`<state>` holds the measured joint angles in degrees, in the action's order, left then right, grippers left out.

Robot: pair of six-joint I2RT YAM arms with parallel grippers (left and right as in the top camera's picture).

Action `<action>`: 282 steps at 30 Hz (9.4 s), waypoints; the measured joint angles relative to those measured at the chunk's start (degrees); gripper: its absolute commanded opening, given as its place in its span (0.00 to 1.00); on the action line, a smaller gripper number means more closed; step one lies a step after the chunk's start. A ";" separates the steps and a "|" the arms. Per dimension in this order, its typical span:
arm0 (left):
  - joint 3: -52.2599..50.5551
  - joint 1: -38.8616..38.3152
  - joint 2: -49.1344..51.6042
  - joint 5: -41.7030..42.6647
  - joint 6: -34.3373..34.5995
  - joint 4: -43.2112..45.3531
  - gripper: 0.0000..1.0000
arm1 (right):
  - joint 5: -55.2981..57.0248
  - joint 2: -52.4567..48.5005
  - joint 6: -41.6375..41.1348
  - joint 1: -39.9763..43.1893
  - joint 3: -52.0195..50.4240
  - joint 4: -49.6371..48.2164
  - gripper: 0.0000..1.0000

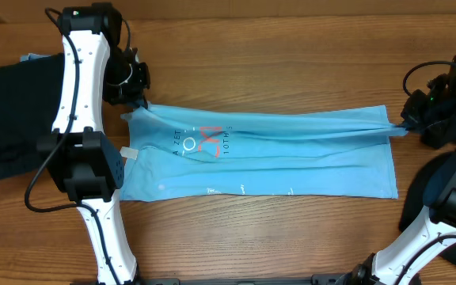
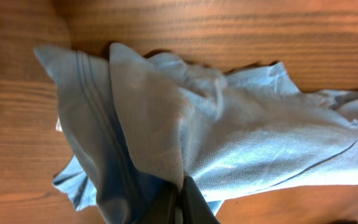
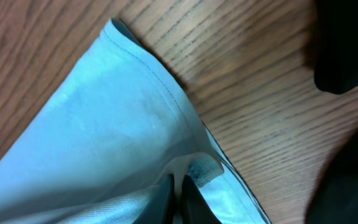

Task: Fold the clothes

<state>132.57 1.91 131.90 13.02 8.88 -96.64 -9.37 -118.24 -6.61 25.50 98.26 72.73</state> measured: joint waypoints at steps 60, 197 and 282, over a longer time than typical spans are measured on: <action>-23.04 0.44 -0.52 -3.17 6.54 27.08 0.45 | 0.59 -2.05 5.33 0.28 -0.24 6.75 0.35; -53.79 -13.84 -29.57 -6.56 3.23 31.32 0.04 | -9.79 -2.27 14.60 9.57 -8.76 0.11 0.82; -50.01 -11.67 -29.64 -6.36 2.95 27.02 0.04 | -15.28 3.21 13.97 -57.20 -18.69 1.88 0.32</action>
<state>82.56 -9.76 102.26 6.66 11.84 -69.63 -24.64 -115.02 7.35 -31.70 79.57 74.61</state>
